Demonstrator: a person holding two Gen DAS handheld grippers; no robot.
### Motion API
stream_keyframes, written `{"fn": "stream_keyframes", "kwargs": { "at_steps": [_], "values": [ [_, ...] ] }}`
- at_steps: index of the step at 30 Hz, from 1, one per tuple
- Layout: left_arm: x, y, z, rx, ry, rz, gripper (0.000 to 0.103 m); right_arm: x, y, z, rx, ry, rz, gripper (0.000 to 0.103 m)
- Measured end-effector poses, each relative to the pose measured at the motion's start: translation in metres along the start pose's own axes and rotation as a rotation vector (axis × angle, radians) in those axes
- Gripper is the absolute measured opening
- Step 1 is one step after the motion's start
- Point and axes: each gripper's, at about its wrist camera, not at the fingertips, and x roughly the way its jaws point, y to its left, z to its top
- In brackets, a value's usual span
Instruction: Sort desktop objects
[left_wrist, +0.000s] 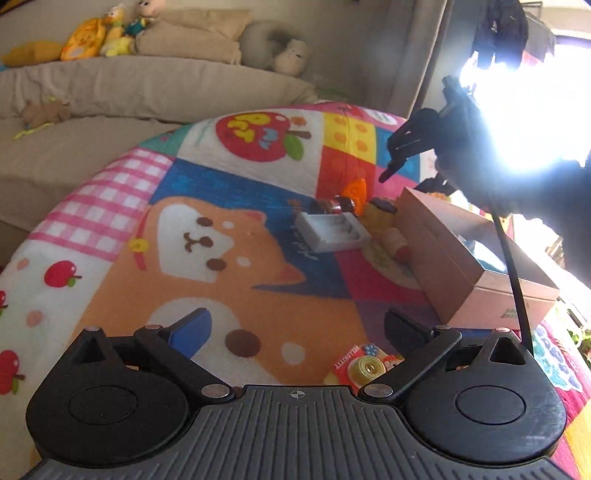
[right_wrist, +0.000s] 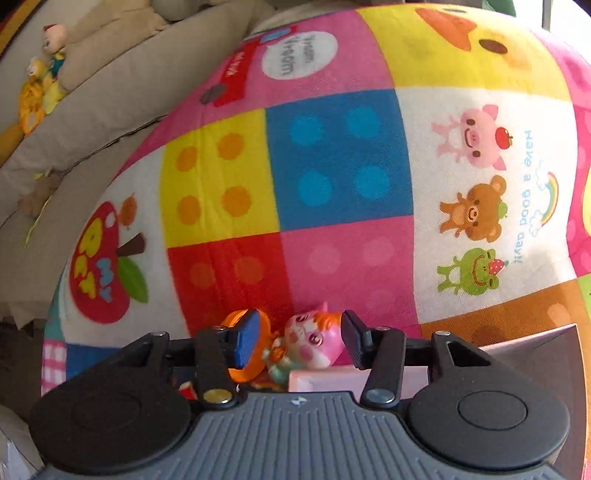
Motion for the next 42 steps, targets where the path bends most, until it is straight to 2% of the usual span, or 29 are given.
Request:
{"fn": "stream_keyframes", "kwargs": {
  "at_steps": [3, 5, 11, 17, 21, 23, 24, 26, 27, 29, 30, 32, 34, 36, 38, 40, 42],
  "values": [
    [0.0, 0.001, -0.001, -0.006, -0.001, -0.017, 0.102, 0.031, -0.016, 0.014, 0.12, 0.071, 0.009, 0.048],
    [0.001, 0.002, -0.001, -0.019, 0.004, -0.017, 0.102, 0.044, -0.013, 0.015, 0.124, 0.106, 0.004, 0.046],
    [0.002, 0.002, -0.001, -0.023, 0.013, -0.017, 0.102, 0.046, 0.036, -0.005, -0.033, 0.155, 0.101, 0.028],
    [0.003, 0.002, -0.001, -0.023, 0.027, -0.022, 0.103, 0.032, 0.1, -0.063, -0.311, 0.21, 0.141, 0.027],
    [0.001, -0.003, -0.003, 0.009, 0.026, -0.031, 0.103, 0.011, 0.111, -0.11, -0.411, 0.328, 0.195, 0.027],
    [0.0, -0.006, -0.004, 0.031, 0.019, -0.035, 0.103, -0.01, 0.103, -0.128, -0.432, 0.344, 0.221, 0.027],
    [0.0, -0.008, -0.004, 0.042, 0.016, -0.033, 0.103, -0.025, 0.096, -0.134, -0.43, 0.318, 0.243, 0.028],
    [0.001, -0.009, -0.004, 0.047, 0.019, -0.024, 0.103, -0.069, 0.077, -0.146, -0.468, 0.198, 0.257, 0.029],
    [0.002, -0.008, -0.004, 0.043, 0.021, -0.024, 0.103, -0.09, 0.065, -0.152, -0.49, 0.136, 0.261, 0.035],
    [0.003, -0.006, -0.003, 0.03, 0.026, -0.019, 0.103, -0.129, 0.039, -0.167, -0.508, 0.03, 0.273, 0.055],
    [0.003, -0.005, -0.003, 0.026, 0.028, -0.016, 0.103, -0.145, 0.025, -0.176, -0.512, -0.007, 0.275, 0.057],
    [0.003, -0.006, -0.003, 0.025, 0.029, -0.008, 0.103, -0.166, -0.002, -0.195, -0.516, -0.06, 0.245, 0.061],
    [0.004, -0.007, -0.003, 0.032, 0.03, 0.004, 0.103, -0.179, -0.036, -0.212, -0.492, -0.103, 0.177, 0.061],
    [0.002, -0.008, -0.003, 0.042, 0.023, 0.011, 0.103, -0.184, -0.068, -0.223, -0.428, -0.166, 0.097, 0.061],
    [-0.001, -0.009, -0.002, 0.048, 0.03, -0.001, 0.103, -0.186, -0.102, -0.226, -0.311, -0.255, 0.022, 0.072],
    [-0.006, -0.011, -0.003, 0.061, 0.062, -0.056, 0.103, -0.187, -0.138, -0.225, -0.148, -0.332, 0.02, 0.08],
    [-0.011, -0.018, -0.006, 0.098, 0.091, -0.086, 0.103, -0.175, -0.163, -0.221, -0.022, -0.358, 0.055, 0.082]
  ]
}}
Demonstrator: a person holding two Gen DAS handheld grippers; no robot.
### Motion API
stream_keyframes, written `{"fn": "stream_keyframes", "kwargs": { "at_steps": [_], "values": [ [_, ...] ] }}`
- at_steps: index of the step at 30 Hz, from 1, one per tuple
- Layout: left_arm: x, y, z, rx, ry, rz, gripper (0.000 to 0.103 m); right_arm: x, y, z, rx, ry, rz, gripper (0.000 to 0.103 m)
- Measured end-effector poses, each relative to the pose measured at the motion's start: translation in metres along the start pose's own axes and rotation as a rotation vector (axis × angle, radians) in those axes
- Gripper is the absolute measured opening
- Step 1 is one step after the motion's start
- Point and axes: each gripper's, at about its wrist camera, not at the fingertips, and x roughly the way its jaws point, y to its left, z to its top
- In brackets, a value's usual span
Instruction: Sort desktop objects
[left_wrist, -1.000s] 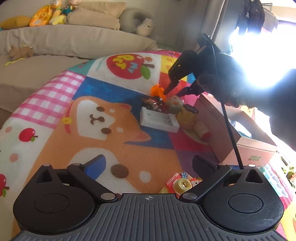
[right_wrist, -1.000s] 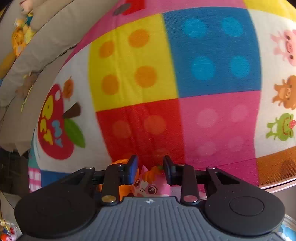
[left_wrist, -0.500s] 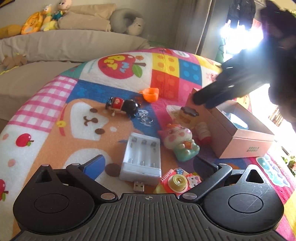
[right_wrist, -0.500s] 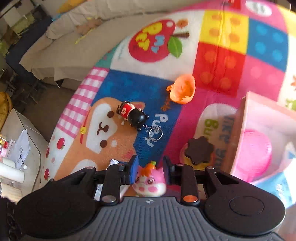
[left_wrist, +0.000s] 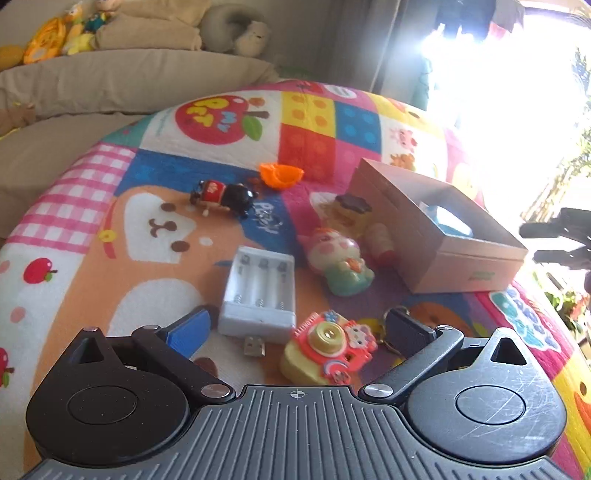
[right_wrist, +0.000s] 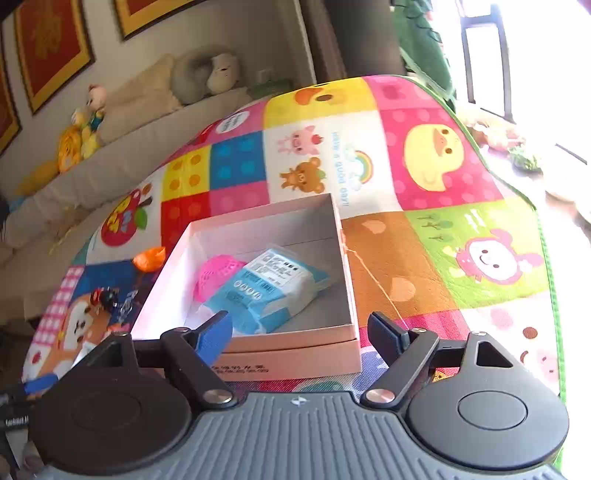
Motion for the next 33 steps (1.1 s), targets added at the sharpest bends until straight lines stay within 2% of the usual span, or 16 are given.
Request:
{"fn": "stream_keyframes", "kwargs": {
  "at_steps": [3, 4, 7, 10, 12, 15, 16, 17, 20, 21, 23, 25, 27, 29, 33],
  "values": [
    [-0.009, -0.017, -0.004, 0.11, 0.025, 0.016, 0.103, 0.026, -0.018, -0.001, 0.122, 0.027, 0.055, 0.082],
    [-0.011, -0.02, -0.005, 0.126, 0.027, 0.021, 0.103, 0.035, -0.017, 0.0, 0.142, 0.038, 0.082, 0.088],
    [-0.014, -0.022, -0.007, 0.132, 0.048, 0.019, 0.103, 0.049, 0.002, 0.002, 0.123, 0.019, 0.085, 0.091],
    [-0.012, -0.023, -0.008, 0.143, 0.065, 0.035, 0.103, 0.058, 0.016, 0.004, 0.111, 0.031, 0.16, 0.091],
    [-0.011, -0.023, -0.01, 0.148, 0.074, 0.038, 0.103, 0.056, 0.028, 0.004, 0.082, 0.007, 0.153, 0.091],
    [-0.012, -0.02, -0.009, 0.156, 0.069, 0.045, 0.103, 0.034, 0.052, -0.001, -0.028, -0.078, 0.11, 0.093],
    [-0.012, -0.017, -0.007, 0.157, 0.063, 0.061, 0.103, 0.025, 0.061, -0.004, -0.073, -0.096, 0.112, 0.1],
    [-0.013, -0.013, -0.005, 0.151, 0.055, 0.085, 0.103, 0.014, 0.073, -0.009, -0.143, -0.118, 0.114, 0.103],
    [-0.016, 0.009, 0.008, 0.081, 0.025, 0.168, 0.103, -0.005, 0.116, -0.035, -0.401, -0.151, 0.1, 0.103],
    [-0.018, 0.016, 0.012, 0.053, 0.015, 0.189, 0.103, -0.006, 0.131, -0.046, -0.487, -0.145, 0.114, 0.103],
    [-0.024, 0.033, 0.023, -0.01, -0.012, 0.242, 0.103, -0.004, 0.159, -0.069, -0.612, -0.093, 0.206, 0.103],
    [-0.031, 0.044, 0.029, -0.047, -0.038, 0.277, 0.103, 0.002, 0.184, -0.087, -0.664, -0.024, 0.314, 0.103],
    [-0.036, 0.052, 0.033, -0.068, -0.056, 0.299, 0.103, 0.012, 0.206, -0.101, -0.677, 0.036, 0.392, 0.103],
    [-0.041, 0.057, 0.033, -0.081, -0.064, 0.307, 0.103, 0.027, 0.221, -0.108, -0.661, 0.078, 0.434, 0.101],
    [-0.041, 0.06, 0.028, -0.092, -0.048, 0.297, 0.103, 0.063, 0.234, -0.111, -0.614, 0.171, 0.442, 0.085]
  ]
}}
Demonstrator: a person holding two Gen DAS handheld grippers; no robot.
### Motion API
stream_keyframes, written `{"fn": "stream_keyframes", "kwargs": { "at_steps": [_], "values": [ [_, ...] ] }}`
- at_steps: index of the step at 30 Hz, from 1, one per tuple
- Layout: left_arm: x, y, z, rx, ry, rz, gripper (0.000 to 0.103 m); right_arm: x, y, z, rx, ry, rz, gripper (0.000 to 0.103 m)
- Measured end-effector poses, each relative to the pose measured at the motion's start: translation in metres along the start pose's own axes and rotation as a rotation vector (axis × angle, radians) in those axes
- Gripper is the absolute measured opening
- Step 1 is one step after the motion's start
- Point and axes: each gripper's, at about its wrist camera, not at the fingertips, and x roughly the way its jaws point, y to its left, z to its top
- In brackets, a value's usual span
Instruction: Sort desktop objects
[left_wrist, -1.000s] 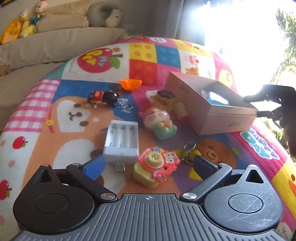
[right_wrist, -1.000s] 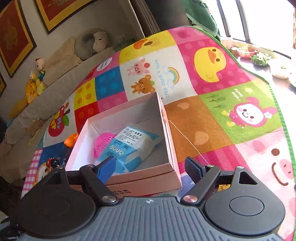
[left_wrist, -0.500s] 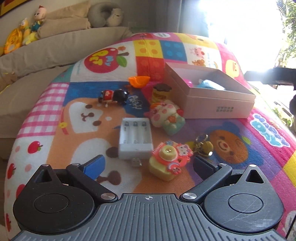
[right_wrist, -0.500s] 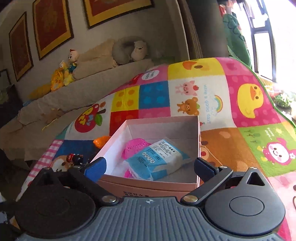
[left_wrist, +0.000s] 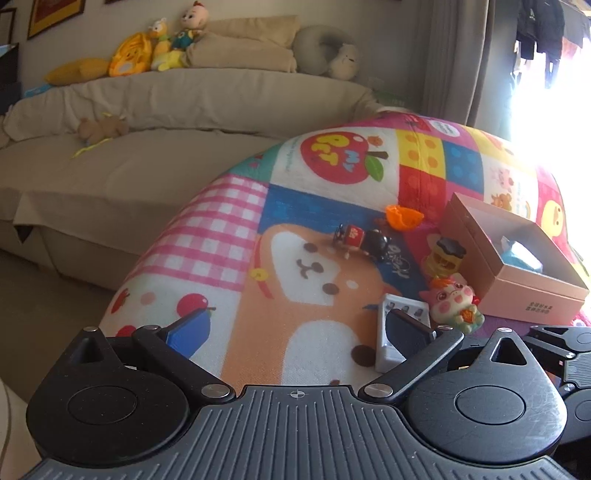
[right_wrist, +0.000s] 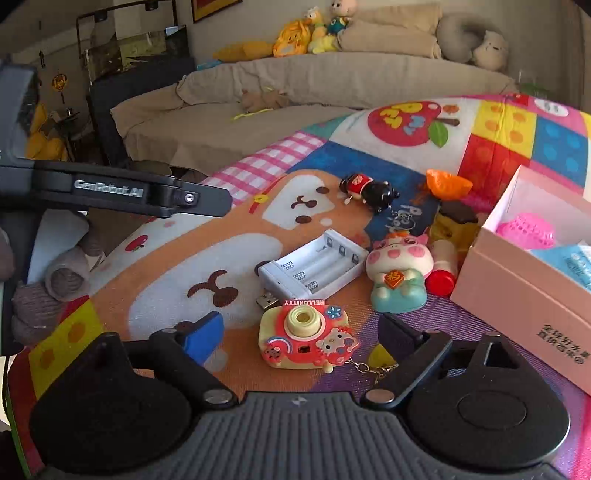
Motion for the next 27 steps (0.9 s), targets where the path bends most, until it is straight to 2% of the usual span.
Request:
{"fn": "stream_keyframes", "kwargs": {
  "at_steps": [1, 4, 6, 9, 11, 15, 17, 18, 19, 21, 22, 23, 24, 25, 27],
  "values": [
    [0.001, -0.001, -0.002, 0.0, 0.007, -0.004, 0.103, 0.006, -0.003, 0.0, 0.011, 0.019, 0.0, 0.076],
    [0.006, -0.005, -0.008, 0.008, 0.028, -0.023, 0.103, 0.004, -0.006, -0.003, 0.016, 0.03, 0.004, 0.06],
    [0.01, -0.01, -0.01, 0.022, 0.04, -0.042, 0.103, -0.006, -0.009, -0.008, 0.012, 0.041, 0.002, 0.06],
    [0.015, -0.023, -0.015, 0.068, 0.061, -0.093, 0.103, -0.028, -0.018, -0.025, 0.006, 0.041, -0.06, 0.06],
    [0.021, -0.037, -0.018, 0.11, 0.092, -0.141, 0.103, -0.045, -0.033, -0.037, 0.049, 0.041, -0.104, 0.06],
    [0.035, -0.067, -0.025, 0.177, 0.133, -0.202, 0.103, -0.08, -0.066, -0.064, 0.139, 0.034, -0.292, 0.06],
    [0.041, -0.082, -0.028, 0.185, 0.151, -0.235, 0.103, -0.093, -0.079, -0.074, 0.189, 0.03, -0.334, 0.065],
    [0.042, -0.088, -0.028, 0.179, 0.16, -0.265, 0.103, -0.097, -0.084, -0.078, 0.214, 0.027, -0.343, 0.068],
    [0.04, -0.094, -0.029, 0.171, 0.174, -0.323, 0.103, -0.102, -0.086, -0.082, 0.233, 0.021, -0.353, 0.076],
    [0.033, -0.103, -0.03, 0.157, 0.214, -0.503, 0.103, -0.107, -0.09, -0.09, 0.262, 0.005, -0.376, 0.082],
    [0.029, -0.107, -0.031, 0.165, 0.22, -0.567, 0.103, -0.108, -0.091, -0.092, 0.272, 0.001, -0.379, 0.084],
    [0.023, -0.11, -0.032, 0.189, 0.208, -0.593, 0.103, -0.108, -0.092, -0.094, 0.279, -0.004, -0.378, 0.087],
    [0.018, -0.113, -0.032, 0.223, 0.18, -0.577, 0.103, -0.109, -0.091, -0.096, 0.284, -0.007, -0.376, 0.089],
    [0.016, -0.115, -0.031, 0.256, 0.153, -0.526, 0.103, -0.108, -0.09, -0.096, 0.288, -0.007, -0.372, 0.094],
    [0.022, -0.116, -0.028, 0.307, 0.119, -0.358, 0.103, -0.105, -0.088, -0.097, 0.298, -0.004, -0.36, 0.098]
  ]
}}
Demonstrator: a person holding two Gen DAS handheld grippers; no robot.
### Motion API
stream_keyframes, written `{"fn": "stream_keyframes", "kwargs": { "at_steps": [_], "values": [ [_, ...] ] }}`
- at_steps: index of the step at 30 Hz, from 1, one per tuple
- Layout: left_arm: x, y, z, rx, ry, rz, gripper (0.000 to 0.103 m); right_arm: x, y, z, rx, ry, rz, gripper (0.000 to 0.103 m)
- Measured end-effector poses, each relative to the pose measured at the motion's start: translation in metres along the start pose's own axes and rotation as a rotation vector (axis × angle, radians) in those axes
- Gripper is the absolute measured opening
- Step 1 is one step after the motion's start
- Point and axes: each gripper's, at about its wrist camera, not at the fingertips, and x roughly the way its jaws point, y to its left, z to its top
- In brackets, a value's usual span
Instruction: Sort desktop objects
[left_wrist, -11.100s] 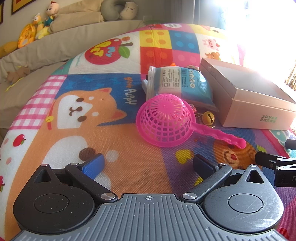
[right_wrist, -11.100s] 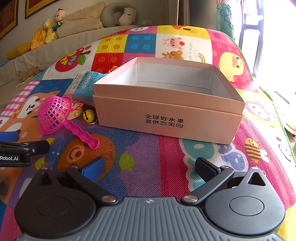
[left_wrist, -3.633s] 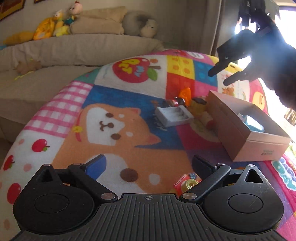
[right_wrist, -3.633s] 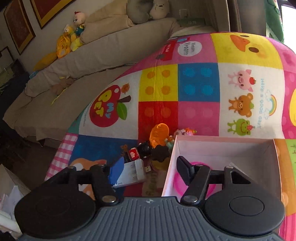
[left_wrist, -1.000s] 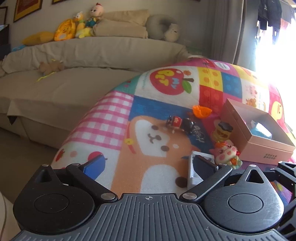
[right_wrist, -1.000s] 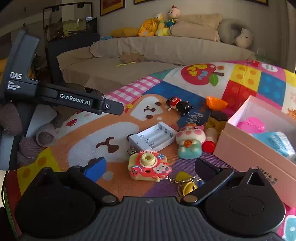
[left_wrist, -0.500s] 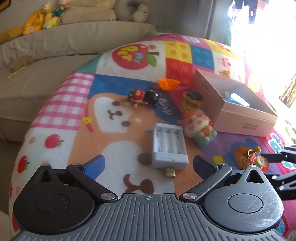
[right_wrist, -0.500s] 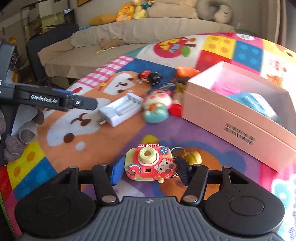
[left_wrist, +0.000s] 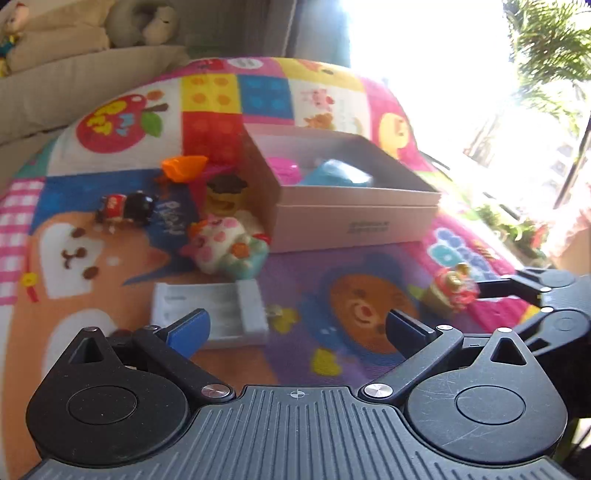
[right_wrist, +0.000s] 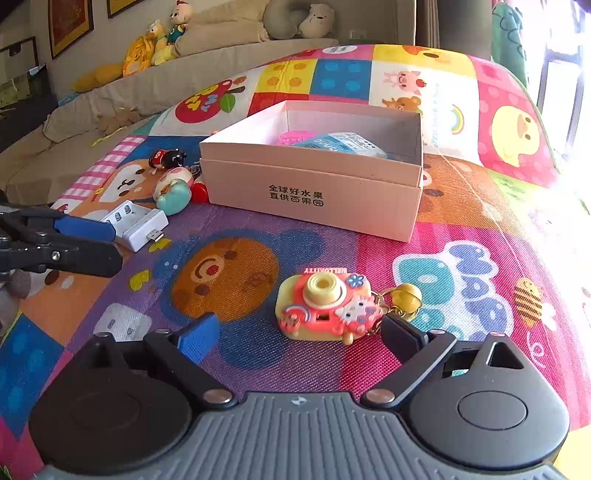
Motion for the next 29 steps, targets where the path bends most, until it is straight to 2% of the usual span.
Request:
{"fn": "stream_keyframes", "kwargs": {
  "at_steps": [2, 3, 6, 10, 15, 21, 25, 29],
  "values": [
    [0.009, 0.008, 0.001, 0.007, 0.017, 0.124, 0.103, 0.003, 0.004, 0.0, -0.006, 0.003, -0.001, 0.101],
    [0.012, 0.011, 0.001, 0.007, 0.028, 0.149, 0.103, 0.003, 0.005, 0.001, -0.009, 0.004, -0.001, 0.101],
    [0.018, 0.014, 0.0, 0.016, 0.045, 0.147, 0.103, 0.004, 0.005, 0.0, 0.001, 0.007, 0.006, 0.103],
    [0.03, 0.012, 0.003, 0.024, 0.054, 0.211, 0.103, 0.005, 0.005, -0.001, -0.008, 0.011, -0.002, 0.103],
    [0.042, 0.004, 0.009, 0.044, 0.048, 0.224, 0.103, 0.007, 0.011, -0.001, -0.039, 0.022, -0.026, 0.103],
    [0.042, 0.015, 0.01, -0.056, 0.053, 0.208, 0.103, 0.007, 0.01, 0.001, -0.038, 0.044, -0.021, 0.103],
    [0.032, 0.014, 0.004, -0.041, 0.047, 0.216, 0.095, 0.006, 0.009, 0.003, -0.059, 0.052, -0.012, 0.103],
    [0.019, 0.014, -0.005, -0.041, 0.054, 0.2, 0.095, -0.007, 0.009, 0.002, -0.073, -0.031, -0.062, 0.103]
  ]
}}
